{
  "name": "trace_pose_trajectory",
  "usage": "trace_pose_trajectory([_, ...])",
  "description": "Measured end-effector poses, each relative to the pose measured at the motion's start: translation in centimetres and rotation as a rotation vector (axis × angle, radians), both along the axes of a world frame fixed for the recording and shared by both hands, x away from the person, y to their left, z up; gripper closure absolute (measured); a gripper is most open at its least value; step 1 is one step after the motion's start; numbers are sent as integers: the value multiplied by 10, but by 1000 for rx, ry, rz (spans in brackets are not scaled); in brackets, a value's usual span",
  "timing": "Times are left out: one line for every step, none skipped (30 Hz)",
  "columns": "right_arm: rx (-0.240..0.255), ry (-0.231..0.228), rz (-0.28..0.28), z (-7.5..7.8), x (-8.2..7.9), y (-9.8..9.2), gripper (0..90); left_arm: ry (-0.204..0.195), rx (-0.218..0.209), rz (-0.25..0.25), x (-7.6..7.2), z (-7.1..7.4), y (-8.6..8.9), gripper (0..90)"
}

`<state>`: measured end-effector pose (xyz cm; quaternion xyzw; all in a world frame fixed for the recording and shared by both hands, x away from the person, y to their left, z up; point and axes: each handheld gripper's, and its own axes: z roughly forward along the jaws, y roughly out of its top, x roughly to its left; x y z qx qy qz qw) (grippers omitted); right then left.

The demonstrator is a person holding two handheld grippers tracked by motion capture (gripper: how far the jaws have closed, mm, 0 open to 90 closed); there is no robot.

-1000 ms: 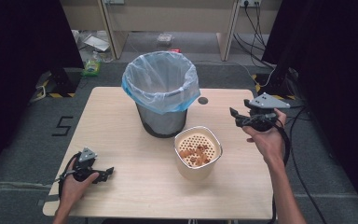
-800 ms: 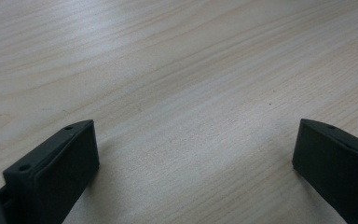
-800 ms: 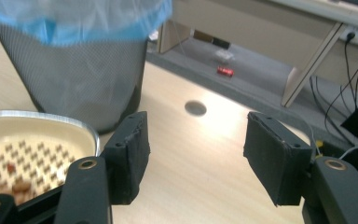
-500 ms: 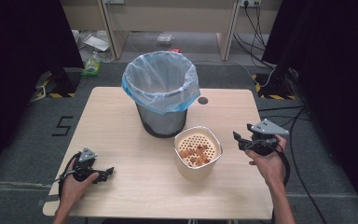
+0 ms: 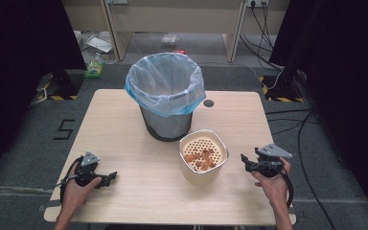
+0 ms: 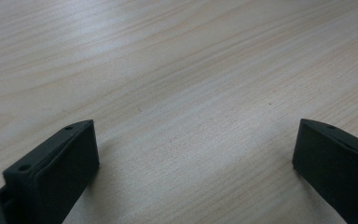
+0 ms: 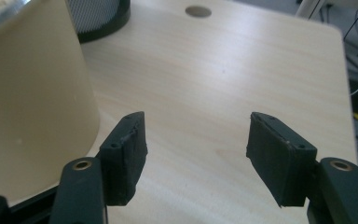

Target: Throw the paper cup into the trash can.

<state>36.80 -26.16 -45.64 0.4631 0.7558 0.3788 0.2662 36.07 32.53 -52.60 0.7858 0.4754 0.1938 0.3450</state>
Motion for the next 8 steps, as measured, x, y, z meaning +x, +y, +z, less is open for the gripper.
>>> trace_pose_trajectory([0,10,-2,-3,0,-1,377,0,0,0,0,0,0,0])
trace_pose_trajectory([-1,18,-9,-6,0,-2,373,0,0,0,0,0,0,0])
trace_pose_trajectory([-4,27,-10,-9,0,-3,372,0,0,0,0,0,0,0])
trace_pose_trajectory([-6,38,-12,-12,-1,-3,370,0,0,0,0,0,0,0])
trace_pose_trajectory([-9,46,-14,-14,-1,-4,368,0,0,0,0,0,0,0])
trace_pose_trajectory([-8,51,-17,-17,-1,-4,367,0,0,0,0,0,0,0])
trace_pose_trajectory([-3,63,-18,-19,-2,-5,365,0,0,0,0,0,0,0])
trace_pose_trajectory([-9,65,-13,-21,-1,-6,364,0,0,0,0,0,0,0])
